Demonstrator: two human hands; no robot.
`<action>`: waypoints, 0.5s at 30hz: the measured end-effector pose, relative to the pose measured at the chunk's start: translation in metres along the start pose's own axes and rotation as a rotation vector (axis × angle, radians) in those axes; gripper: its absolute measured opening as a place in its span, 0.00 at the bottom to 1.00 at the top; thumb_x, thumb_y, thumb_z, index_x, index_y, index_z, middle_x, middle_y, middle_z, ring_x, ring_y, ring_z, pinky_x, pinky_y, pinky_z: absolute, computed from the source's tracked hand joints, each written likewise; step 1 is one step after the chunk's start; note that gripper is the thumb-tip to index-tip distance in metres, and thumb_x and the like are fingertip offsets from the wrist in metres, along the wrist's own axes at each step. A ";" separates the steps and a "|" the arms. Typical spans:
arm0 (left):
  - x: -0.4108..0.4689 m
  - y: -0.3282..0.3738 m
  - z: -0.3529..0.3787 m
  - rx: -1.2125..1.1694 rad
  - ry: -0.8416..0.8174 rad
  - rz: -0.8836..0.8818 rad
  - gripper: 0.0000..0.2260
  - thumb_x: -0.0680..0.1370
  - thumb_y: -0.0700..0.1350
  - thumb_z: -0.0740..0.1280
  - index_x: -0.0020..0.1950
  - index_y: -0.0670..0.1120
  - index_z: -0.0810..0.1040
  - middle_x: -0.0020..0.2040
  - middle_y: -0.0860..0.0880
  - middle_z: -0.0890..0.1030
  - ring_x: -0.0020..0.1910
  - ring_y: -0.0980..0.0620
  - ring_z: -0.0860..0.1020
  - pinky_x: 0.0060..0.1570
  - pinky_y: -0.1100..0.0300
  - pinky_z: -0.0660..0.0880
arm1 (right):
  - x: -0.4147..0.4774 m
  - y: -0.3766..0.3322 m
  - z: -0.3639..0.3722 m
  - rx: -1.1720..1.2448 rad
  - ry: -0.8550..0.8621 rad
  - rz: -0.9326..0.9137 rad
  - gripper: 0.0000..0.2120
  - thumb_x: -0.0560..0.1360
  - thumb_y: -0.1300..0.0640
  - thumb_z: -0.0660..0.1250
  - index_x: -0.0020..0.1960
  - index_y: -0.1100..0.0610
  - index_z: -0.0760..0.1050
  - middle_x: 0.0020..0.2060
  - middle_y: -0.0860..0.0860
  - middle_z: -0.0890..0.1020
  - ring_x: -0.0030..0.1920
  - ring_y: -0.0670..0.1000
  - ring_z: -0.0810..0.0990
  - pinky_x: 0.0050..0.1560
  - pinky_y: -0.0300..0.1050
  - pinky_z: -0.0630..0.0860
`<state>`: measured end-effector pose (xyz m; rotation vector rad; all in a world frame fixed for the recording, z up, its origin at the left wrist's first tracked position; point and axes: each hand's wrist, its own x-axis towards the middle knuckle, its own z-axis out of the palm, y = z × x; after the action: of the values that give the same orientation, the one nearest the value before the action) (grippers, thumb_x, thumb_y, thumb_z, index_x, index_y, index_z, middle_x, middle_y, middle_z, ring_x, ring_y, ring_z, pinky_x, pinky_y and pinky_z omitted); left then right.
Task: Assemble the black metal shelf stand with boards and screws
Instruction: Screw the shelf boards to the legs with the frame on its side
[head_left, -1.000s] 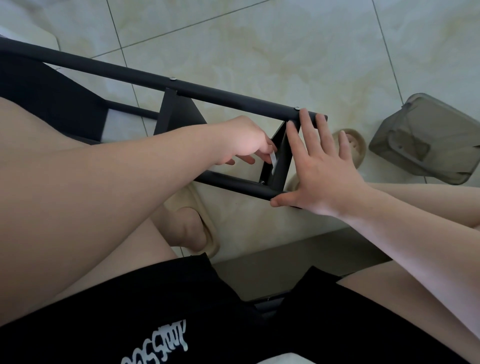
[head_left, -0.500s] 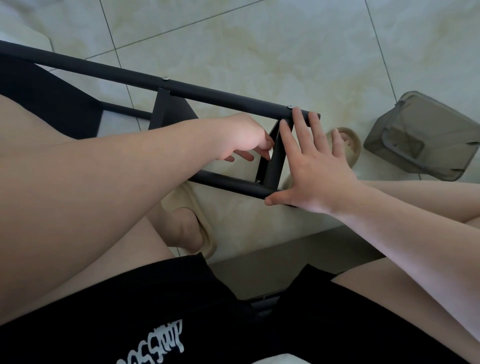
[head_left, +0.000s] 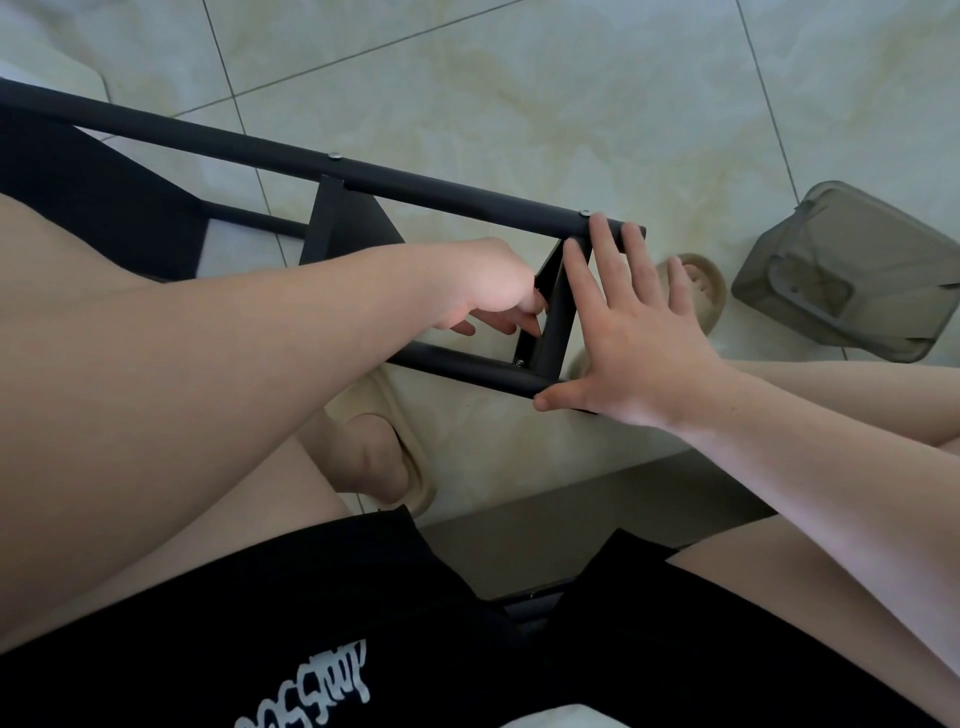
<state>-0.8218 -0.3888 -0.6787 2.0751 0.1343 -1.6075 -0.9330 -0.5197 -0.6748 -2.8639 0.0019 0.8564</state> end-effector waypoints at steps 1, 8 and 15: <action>0.001 -0.001 0.000 -0.002 -0.009 -0.004 0.05 0.83 0.46 0.62 0.50 0.51 0.77 0.36 0.58 0.85 0.52 0.58 0.80 0.64 0.49 0.71 | 0.000 0.000 0.000 -0.001 -0.003 -0.001 0.68 0.61 0.22 0.68 0.80 0.52 0.31 0.78 0.51 0.29 0.79 0.57 0.28 0.77 0.65 0.39; 0.002 -0.004 -0.002 0.044 -0.051 -0.015 0.06 0.83 0.46 0.61 0.57 0.49 0.76 0.35 0.59 0.85 0.57 0.54 0.77 0.66 0.47 0.70 | 0.001 0.000 0.002 -0.026 -0.009 0.003 0.68 0.61 0.20 0.67 0.80 0.52 0.30 0.78 0.52 0.28 0.78 0.58 0.28 0.77 0.68 0.38; 0.001 -0.006 -0.003 0.166 0.022 0.030 0.07 0.82 0.45 0.63 0.59 0.50 0.77 0.46 0.58 0.83 0.52 0.57 0.78 0.61 0.50 0.72 | 0.000 0.000 0.003 -0.030 -0.015 0.004 0.68 0.61 0.20 0.66 0.80 0.52 0.30 0.78 0.52 0.28 0.78 0.58 0.28 0.77 0.69 0.39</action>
<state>-0.8209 -0.3826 -0.6807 2.2085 -0.0233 -1.6274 -0.9343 -0.5195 -0.6770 -2.8859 -0.0063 0.8862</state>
